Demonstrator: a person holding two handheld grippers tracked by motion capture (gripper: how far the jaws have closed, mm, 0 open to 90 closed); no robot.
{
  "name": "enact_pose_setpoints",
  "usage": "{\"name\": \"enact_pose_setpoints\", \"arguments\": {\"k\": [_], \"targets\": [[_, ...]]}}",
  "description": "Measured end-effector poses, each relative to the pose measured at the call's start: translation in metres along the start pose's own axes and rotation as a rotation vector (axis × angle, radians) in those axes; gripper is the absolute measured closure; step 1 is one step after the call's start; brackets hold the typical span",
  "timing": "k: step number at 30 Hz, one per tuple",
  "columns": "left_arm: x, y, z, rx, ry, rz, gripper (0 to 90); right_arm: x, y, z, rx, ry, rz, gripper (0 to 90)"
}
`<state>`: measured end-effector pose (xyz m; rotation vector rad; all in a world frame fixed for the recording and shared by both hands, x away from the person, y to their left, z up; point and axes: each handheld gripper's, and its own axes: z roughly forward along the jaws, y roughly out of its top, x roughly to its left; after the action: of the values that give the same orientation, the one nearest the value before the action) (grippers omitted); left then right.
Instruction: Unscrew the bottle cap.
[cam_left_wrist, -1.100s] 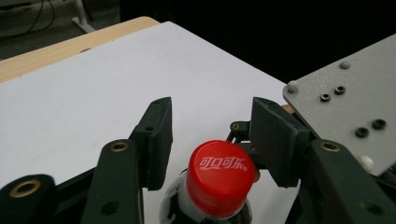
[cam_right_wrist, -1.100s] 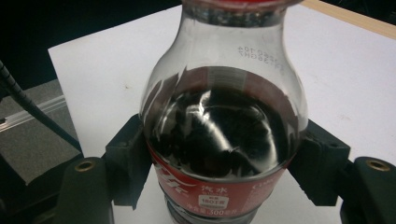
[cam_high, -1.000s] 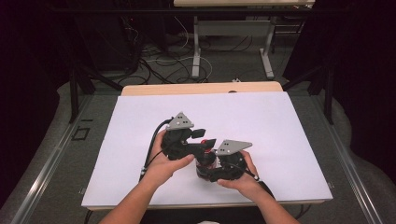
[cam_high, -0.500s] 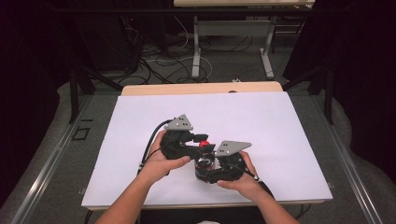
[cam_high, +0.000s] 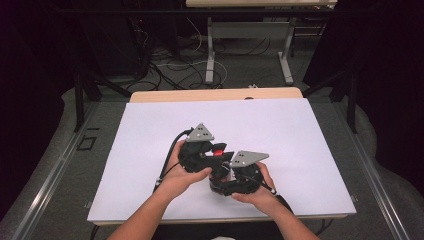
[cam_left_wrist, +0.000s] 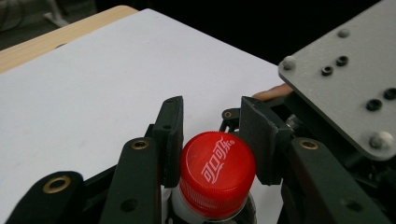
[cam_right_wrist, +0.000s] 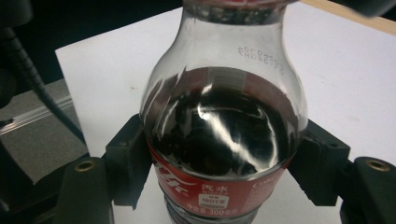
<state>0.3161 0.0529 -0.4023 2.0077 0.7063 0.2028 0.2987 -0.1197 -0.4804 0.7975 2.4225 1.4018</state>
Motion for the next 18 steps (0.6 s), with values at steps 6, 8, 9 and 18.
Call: {"name": "enact_pose_setpoints", "arguments": {"k": [6,8,9,18], "targets": [[-0.010,0.000,0.002,-0.014,0.097,-0.031,61.5,0.002,0.000,0.000,0.004,-0.035,-0.001,29.8],[-0.012,0.000,0.002,-0.018,0.105,-0.038,61.5,0.002,0.000,0.000,-0.001,-0.040,-0.004,29.8],[-0.012,0.000,0.001,-0.018,0.105,-0.037,61.5,0.002,0.000,0.000,-0.005,-0.042,-0.006,29.8],[-0.012,0.002,0.001,-0.017,0.100,-0.043,61.4,0.002,0.000,-0.001,-0.002,-0.043,-0.011,29.8]]}}
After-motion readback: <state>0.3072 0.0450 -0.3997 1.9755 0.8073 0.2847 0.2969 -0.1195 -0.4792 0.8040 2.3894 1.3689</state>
